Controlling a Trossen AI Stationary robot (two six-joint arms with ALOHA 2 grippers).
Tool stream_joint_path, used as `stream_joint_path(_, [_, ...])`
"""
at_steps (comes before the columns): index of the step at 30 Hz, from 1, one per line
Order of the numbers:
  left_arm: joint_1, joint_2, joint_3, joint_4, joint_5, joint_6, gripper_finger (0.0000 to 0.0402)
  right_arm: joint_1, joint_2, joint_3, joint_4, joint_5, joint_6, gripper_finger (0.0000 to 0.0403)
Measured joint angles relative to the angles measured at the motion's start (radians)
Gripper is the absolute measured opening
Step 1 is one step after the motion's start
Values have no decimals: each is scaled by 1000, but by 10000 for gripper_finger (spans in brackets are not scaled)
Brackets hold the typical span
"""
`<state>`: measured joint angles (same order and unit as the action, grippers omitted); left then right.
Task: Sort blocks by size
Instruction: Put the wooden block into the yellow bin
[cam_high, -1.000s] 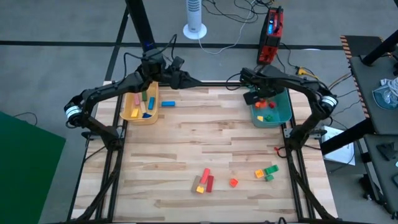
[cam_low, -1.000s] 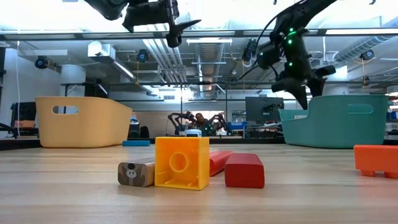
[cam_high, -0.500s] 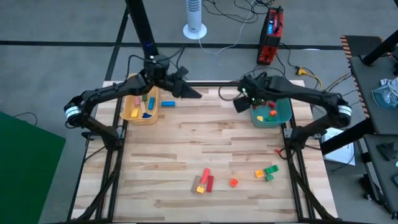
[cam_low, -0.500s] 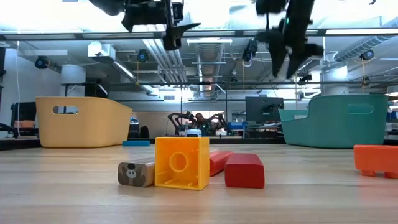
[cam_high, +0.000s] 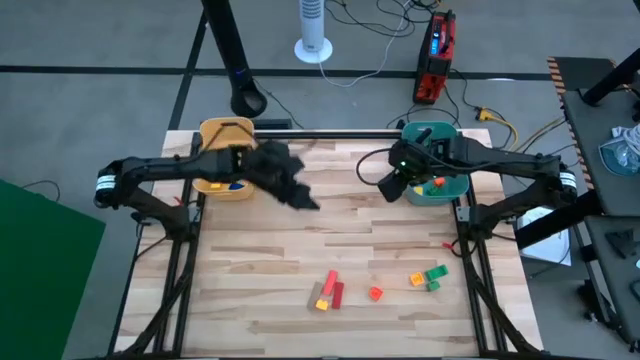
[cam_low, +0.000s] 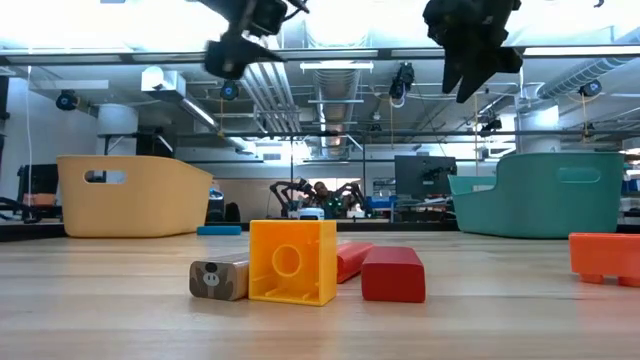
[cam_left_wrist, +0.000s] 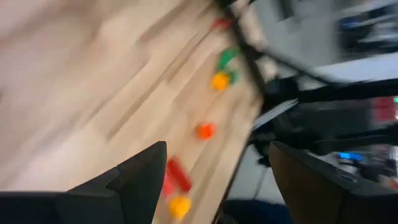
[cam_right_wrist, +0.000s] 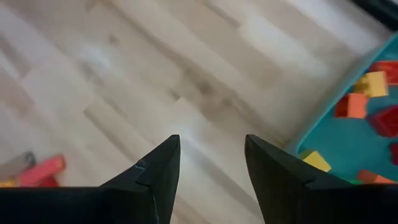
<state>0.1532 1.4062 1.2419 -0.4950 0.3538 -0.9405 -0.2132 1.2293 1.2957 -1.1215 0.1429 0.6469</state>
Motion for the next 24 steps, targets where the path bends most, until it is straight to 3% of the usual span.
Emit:
stream_joint_path(4, [-133,21,6,-96,-137,-140,270,27,-5,0,-15,-42,-27,167])
stream_joint_path(11, [-304,103,6,-102,-275,-364,270,112,-61,-3,-23,-34,-61,151])
stream_joint_path(18, [-471,257,29,-99,-290,-506,270,154,-120,-7,-9,6,-58,118])
stream_joint_path(24, [-495,419,82,-100,-292,-526,262,157,-130,-9,13,42,-63,83])
